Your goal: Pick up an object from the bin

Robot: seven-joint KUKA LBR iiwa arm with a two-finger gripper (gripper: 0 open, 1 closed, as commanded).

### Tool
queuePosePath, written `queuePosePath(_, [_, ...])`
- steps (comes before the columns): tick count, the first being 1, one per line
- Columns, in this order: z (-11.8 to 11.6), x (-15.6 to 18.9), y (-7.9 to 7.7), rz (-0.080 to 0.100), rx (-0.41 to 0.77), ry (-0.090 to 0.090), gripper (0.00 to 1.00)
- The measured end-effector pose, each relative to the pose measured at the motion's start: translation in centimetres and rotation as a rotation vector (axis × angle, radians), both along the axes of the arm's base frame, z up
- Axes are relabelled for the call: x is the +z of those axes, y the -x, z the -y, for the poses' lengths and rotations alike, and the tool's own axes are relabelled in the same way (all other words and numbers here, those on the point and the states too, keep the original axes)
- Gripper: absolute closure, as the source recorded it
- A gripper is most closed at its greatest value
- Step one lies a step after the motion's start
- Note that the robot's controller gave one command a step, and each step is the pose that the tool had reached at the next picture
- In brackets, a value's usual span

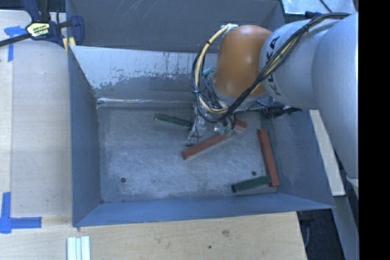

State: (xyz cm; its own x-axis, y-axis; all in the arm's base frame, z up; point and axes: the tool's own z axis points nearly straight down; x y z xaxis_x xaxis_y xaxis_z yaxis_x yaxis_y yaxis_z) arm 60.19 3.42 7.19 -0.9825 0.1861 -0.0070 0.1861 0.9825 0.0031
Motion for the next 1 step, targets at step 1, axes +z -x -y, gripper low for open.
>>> queuePosePath(1, [0.30, 3.88, -1.49, -0.007, -0.009, 0.001, 1.00])
